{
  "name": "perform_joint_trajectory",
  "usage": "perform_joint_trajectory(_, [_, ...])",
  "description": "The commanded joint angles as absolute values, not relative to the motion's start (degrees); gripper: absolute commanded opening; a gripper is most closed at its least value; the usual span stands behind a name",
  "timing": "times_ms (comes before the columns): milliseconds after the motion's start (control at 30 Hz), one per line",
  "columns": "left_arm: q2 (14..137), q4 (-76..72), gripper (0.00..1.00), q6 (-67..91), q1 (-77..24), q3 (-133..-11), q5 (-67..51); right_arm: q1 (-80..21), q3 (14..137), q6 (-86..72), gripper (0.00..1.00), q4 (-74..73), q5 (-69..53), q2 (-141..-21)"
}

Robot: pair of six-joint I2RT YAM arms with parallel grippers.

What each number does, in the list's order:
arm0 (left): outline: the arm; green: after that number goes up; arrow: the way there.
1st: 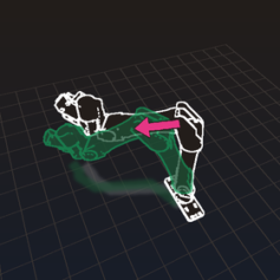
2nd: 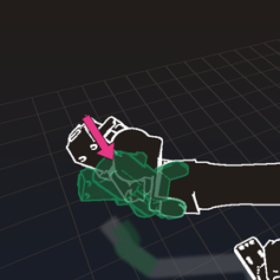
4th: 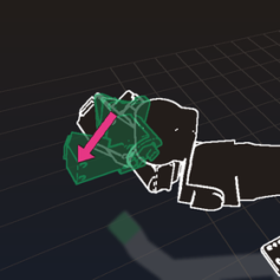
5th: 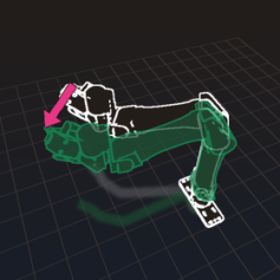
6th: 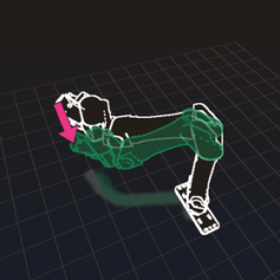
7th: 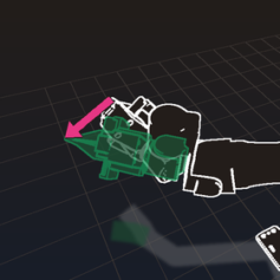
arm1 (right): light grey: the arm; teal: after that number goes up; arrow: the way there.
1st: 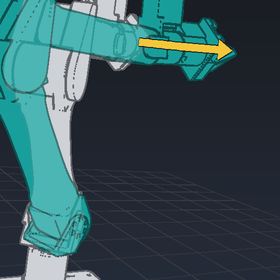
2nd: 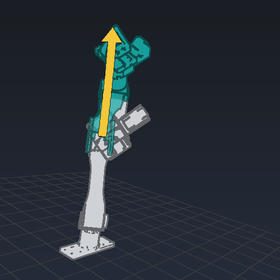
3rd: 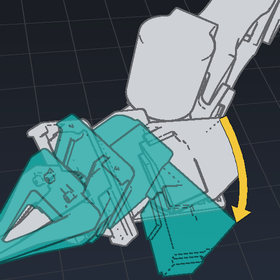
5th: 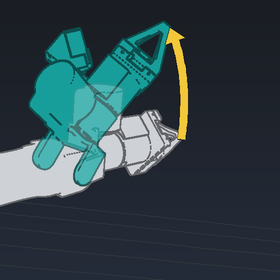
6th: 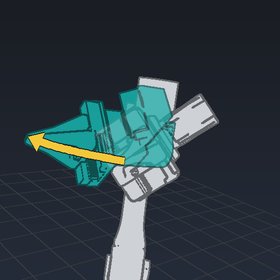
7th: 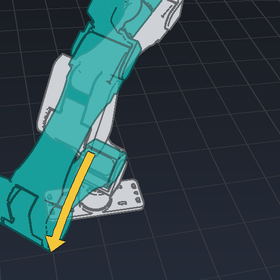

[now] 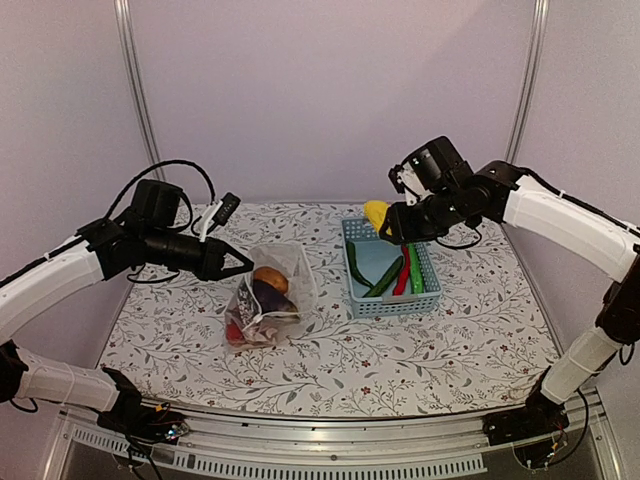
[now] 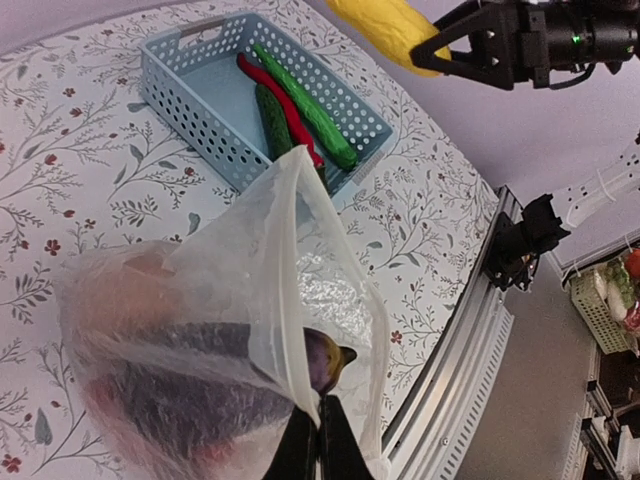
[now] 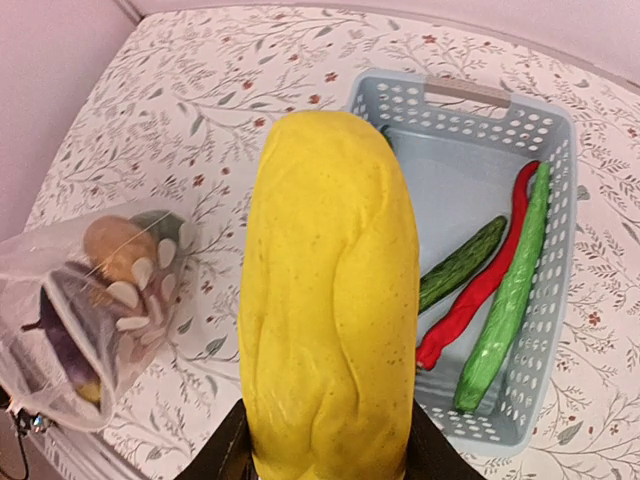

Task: Place the food in the zip-top bag and seal the zipper
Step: Place the fake fruit in the zipper food storage bag.

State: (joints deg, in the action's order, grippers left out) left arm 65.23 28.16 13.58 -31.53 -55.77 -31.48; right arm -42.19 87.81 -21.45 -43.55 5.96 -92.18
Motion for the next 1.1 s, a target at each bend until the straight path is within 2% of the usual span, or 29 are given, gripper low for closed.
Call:
perform_joint_trajectory(0, [65.0, 27.8, 0.00, 12.6, -32.9, -55.4, -32.0, -46.4, 89.9, -20.5, 0.42, -53.8, -10.2, -87.8])
perform_joint_trajectory(267, [65.2, 27.9, 0.00, 12.6, -33.4, -55.4, -31.8, -54.9, 96.5, -24.6, 0.42, -59.8, -20.7, -88.4])
perform_joint_trajectory(500, [65.3, 27.9, 0.00, 12.4, -34.6, -55.4, -32.0, -59.8, 103.6, -26.0, 0.41, -65.4, -22.1, -95.0])
perform_joint_trajectory(733, [65.0, 27.9, 0.00, 12.0, -36.1, -55.4, -32.4, -62.0, 105.9, -29.7, 0.41, -63.0, -21.2, -102.0])
perform_joint_trajectory(1067, [65.6, 27.9, 0.00, 11.9, -37.6, -55.4, -32.8, -62.4, 107.4, -38.8, 0.40, -59.5, -12.7, -107.1])
